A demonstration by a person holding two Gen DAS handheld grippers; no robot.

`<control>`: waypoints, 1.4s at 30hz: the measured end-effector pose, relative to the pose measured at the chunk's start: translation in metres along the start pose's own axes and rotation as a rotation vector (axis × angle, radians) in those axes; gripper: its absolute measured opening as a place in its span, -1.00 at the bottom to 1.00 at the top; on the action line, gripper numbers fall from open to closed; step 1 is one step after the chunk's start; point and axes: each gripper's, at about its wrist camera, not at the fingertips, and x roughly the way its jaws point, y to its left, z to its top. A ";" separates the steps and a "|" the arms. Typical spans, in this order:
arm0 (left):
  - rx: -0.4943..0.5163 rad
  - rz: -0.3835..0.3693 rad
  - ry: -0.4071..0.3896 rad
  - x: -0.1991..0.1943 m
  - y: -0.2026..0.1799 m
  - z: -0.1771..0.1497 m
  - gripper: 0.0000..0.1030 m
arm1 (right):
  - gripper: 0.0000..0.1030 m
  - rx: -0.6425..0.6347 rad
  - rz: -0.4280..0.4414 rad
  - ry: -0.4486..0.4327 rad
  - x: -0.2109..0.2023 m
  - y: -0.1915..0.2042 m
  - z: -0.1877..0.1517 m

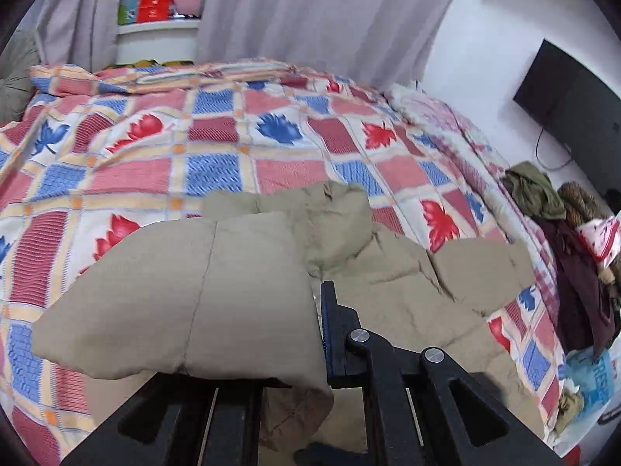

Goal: Fold large clothes

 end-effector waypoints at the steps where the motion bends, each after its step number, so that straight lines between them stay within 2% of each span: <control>1: 0.019 0.015 0.038 0.021 -0.010 -0.009 -0.80 | -0.71 0.018 -0.030 -0.027 -0.022 -0.018 -0.003; 5: 0.102 0.129 0.171 0.092 -0.039 -0.049 -0.79 | -0.71 0.100 -0.127 -0.098 -0.085 -0.076 -0.015; 7: 0.125 0.177 0.213 0.111 -0.044 -0.068 -0.79 | -0.71 0.129 -0.163 -0.113 -0.104 -0.100 -0.021; 9: 0.150 0.224 0.215 0.117 -0.046 -0.081 -0.75 | -0.71 0.155 -0.181 -0.125 -0.118 -0.120 -0.026; 11: 0.153 0.223 0.204 0.112 -0.046 -0.087 -0.41 | -0.71 0.175 -0.172 -0.133 -0.124 -0.130 -0.028; 13: 0.137 0.207 0.200 0.102 -0.044 -0.088 0.89 | -0.71 0.178 -0.163 -0.136 -0.124 -0.133 -0.029; 14: 0.128 0.213 0.173 0.093 -0.044 -0.085 0.96 | -0.71 0.179 -0.159 -0.136 -0.123 -0.135 -0.028; 15: 0.130 0.230 0.142 0.084 -0.041 -0.080 0.96 | -0.71 0.178 -0.160 -0.135 -0.123 -0.135 -0.027; 18: 0.136 0.245 0.154 0.063 -0.036 -0.080 0.96 | -0.70 0.163 -0.168 -0.130 -0.123 -0.132 -0.018; 20: 0.096 0.237 0.125 0.036 -0.022 -0.081 0.96 | -0.70 0.146 -0.193 -0.126 -0.125 -0.126 -0.013; 23: 0.038 0.286 0.062 -0.008 0.012 -0.084 0.96 | -0.62 0.095 -0.257 -0.128 -0.127 -0.112 -0.008; 24: 0.011 0.312 0.048 -0.021 0.026 -0.087 0.96 | -0.30 0.068 -0.277 -0.131 -0.128 -0.105 -0.006; 25: -0.026 0.351 0.037 -0.034 0.044 -0.091 0.96 | 0.16 0.042 -0.296 -0.138 -0.130 -0.099 -0.004; 26: -0.062 0.388 0.036 -0.045 0.063 -0.096 0.96 | 0.30 0.006 -0.312 -0.153 -0.131 -0.089 -0.001; 27: -0.089 0.418 0.041 -0.051 0.078 -0.099 0.96 | 0.34 -0.043 -0.323 -0.170 -0.131 -0.075 0.002; 30: -0.184 0.497 0.089 -0.062 0.127 -0.113 0.96 | 0.34 -0.229 -0.397 -0.183 -0.117 -0.028 0.012; 31: -0.228 0.499 0.101 -0.063 0.142 -0.116 0.96 | 0.34 -0.304 -0.429 -0.185 -0.108 -0.010 0.014; 34: -0.350 0.453 0.100 -0.056 0.179 -0.116 0.96 | 0.34 -0.541 -0.527 -0.192 -0.072 0.042 0.016; 37: -0.425 0.422 0.117 -0.034 0.200 -0.111 0.96 | 0.34 -0.726 -0.575 -0.199 -0.034 0.076 0.015; 40: -0.388 0.521 0.129 -0.017 0.203 -0.107 0.96 | 0.34 -0.790 -0.651 -0.213 -0.004 0.094 0.022; 42: -0.354 0.547 0.139 -0.010 0.201 -0.105 0.96 | 0.34 -0.820 -0.722 -0.238 0.011 0.100 0.028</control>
